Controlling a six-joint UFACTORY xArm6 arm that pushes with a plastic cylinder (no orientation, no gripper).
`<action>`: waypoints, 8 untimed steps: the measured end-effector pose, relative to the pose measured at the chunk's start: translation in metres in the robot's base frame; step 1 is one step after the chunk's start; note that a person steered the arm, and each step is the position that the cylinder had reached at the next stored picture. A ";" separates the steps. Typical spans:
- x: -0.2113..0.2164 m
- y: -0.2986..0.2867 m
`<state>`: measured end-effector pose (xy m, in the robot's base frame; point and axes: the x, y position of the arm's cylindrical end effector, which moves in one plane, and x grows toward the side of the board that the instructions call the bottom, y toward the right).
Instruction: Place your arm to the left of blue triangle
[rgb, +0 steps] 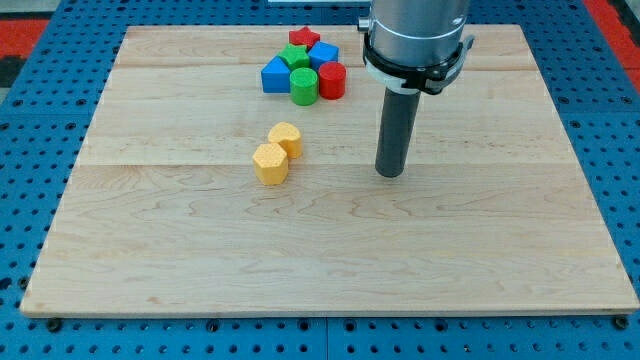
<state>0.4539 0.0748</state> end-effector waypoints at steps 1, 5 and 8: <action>0.000 0.000; -0.044 0.000; -0.077 -0.110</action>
<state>0.3773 -0.0357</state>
